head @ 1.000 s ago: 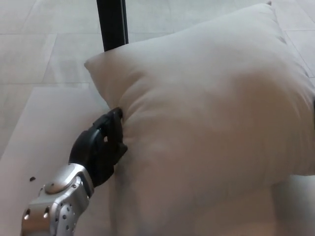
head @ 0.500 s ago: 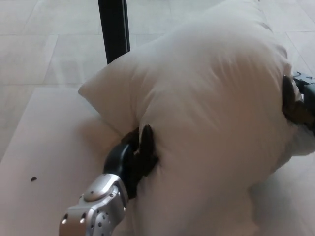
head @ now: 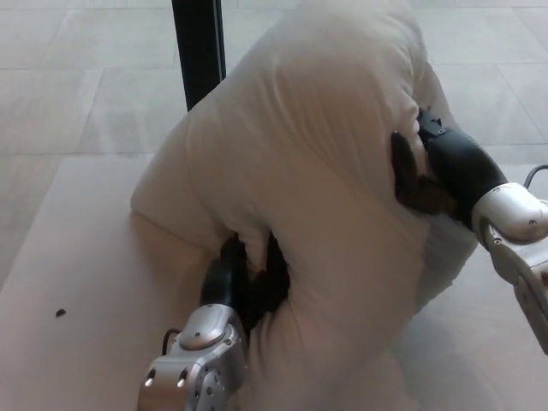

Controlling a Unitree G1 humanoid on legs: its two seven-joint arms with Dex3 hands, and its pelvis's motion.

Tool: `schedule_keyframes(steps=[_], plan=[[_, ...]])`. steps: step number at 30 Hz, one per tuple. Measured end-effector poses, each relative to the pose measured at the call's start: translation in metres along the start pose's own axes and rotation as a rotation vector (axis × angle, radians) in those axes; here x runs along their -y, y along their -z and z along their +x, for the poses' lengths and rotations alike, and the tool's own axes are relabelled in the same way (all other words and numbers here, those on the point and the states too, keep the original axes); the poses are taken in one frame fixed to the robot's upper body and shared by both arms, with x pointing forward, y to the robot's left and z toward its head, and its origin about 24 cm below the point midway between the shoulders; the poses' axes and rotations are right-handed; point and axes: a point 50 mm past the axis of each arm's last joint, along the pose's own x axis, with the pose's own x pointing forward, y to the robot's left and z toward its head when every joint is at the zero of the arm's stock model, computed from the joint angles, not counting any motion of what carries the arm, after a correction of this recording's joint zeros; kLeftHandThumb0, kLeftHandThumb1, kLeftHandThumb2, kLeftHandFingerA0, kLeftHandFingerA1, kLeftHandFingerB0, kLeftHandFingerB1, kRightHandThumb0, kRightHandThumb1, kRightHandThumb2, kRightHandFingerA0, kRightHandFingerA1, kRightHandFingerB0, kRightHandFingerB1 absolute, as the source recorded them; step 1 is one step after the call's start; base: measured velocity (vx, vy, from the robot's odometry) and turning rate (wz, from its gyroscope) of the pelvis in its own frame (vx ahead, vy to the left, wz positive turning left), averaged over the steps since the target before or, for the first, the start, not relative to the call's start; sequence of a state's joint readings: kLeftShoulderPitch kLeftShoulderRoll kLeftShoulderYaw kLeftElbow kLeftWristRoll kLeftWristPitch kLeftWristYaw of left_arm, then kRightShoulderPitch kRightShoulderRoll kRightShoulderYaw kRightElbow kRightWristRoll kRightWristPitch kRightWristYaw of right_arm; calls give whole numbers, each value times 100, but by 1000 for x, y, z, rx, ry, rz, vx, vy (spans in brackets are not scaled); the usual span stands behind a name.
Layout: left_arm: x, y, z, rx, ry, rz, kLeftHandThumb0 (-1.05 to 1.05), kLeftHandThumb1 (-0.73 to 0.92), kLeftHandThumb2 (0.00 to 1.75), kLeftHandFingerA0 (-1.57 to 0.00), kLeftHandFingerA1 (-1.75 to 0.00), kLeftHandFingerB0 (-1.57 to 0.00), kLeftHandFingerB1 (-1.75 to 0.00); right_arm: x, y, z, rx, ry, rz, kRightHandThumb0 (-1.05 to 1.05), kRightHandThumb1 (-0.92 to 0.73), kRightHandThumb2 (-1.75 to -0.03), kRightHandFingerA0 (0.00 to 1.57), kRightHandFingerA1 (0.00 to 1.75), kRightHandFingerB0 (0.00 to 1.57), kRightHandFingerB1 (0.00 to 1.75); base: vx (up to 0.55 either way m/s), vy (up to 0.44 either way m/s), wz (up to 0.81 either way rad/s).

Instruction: The robot uses its left hand to press on the left side of the pillow kept in the middle of the desk and uses its right hand to lift up and the right side of the pillow and turn it over

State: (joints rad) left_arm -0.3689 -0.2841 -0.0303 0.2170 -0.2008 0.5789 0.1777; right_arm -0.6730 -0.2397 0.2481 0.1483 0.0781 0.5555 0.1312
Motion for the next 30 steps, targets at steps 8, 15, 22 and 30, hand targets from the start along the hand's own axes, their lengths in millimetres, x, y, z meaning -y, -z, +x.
schedule_keyframes(steps=[8, 15, 22, 30], plan=[[5, 1, 1, 55, -40, 120, -105, 58, 95, 0, -13, 0, -6, -9, 6, -3, -14, -11, -59, -83, -59, -64, 93, 142, 31, 43, 0, 0, 0], [6, 2, 1, 90, -62, 144, -88, 45, 83, 0, -30, 0, -16, -16, 11, -4, -26, 12, -124, -61, -59, -58, 32, 61, 33, 42, 0, 0, 0], [3, 4, 3, 108, -76, 131, -104, 53, 90, 0, -23, 0, -10, -21, 12, -4, -28, 42, -203, -81, -52, -57, 0, 80, 29, 46, 0, 0, 0], [0, 8, 5, 120, -85, 120, -105, 56, 92, 0, -25, 0, -11, -29, 13, -3, -27, 68, -301, -81, -47, -57, 0, 78, 29, 50, 0, 0, 0]])
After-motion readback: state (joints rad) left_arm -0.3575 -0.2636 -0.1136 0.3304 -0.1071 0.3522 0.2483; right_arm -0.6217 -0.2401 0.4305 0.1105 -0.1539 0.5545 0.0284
